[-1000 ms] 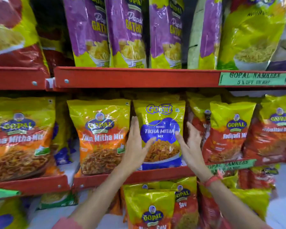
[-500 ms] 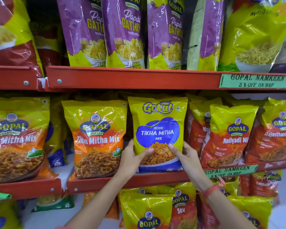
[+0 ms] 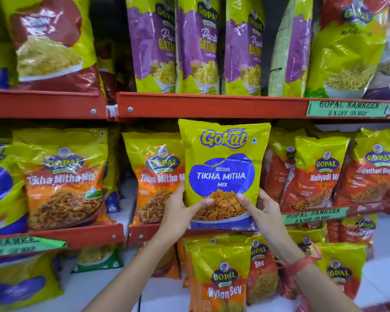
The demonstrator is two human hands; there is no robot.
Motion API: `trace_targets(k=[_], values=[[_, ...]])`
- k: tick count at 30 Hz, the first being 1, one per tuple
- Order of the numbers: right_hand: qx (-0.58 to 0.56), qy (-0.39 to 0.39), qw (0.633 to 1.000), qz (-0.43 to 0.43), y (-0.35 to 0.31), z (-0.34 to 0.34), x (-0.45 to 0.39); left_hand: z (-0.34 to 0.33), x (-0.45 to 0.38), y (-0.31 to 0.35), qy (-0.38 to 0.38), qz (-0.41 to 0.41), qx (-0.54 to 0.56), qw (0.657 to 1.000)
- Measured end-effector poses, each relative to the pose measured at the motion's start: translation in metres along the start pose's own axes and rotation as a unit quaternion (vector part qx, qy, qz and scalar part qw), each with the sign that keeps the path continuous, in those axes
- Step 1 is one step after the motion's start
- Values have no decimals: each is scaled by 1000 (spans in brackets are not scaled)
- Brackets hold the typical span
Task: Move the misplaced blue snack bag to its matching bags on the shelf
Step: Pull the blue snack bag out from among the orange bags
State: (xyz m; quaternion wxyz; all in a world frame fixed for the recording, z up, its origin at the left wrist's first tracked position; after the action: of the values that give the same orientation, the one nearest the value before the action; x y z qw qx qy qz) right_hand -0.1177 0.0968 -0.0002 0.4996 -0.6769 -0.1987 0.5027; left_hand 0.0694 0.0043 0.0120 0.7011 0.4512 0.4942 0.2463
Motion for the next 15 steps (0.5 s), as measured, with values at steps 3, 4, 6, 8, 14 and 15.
trace_targets(k=[3,4,6,8,14,15], values=[[-17,-9,1000,-5,-2,-21,26,26,25,-1,8,-2,9,1000],[-21,-13,1000,-8,-2,-28,34,35,33,-2,9,1,12,1000],[-26,-19,999,-19,4,-44,53,55,54,-7,5,14,17,1000],[-26,-21,999,-30,12,-61,75,75,76,-16,4,32,19,999],[-37,-37,990,-128,63,-116,141,125,146,-64,1,136,22,991],[-26,-38,989,-138,71,-121,148,130,155,-71,4,152,22,988]])
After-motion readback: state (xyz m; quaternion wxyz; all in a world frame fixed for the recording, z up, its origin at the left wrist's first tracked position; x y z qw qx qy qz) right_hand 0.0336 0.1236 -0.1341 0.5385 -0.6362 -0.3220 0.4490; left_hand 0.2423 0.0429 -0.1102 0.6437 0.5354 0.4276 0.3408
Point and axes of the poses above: each hand's wrist, its own x-axis away from the middle knuckle, its own z-axis out of the back of the hand, y = z × x, the point moved 4 cm from there along -x, towards the middle knuckle, and after that the axes turned 3 degrees about x, right-handed, at the moved point
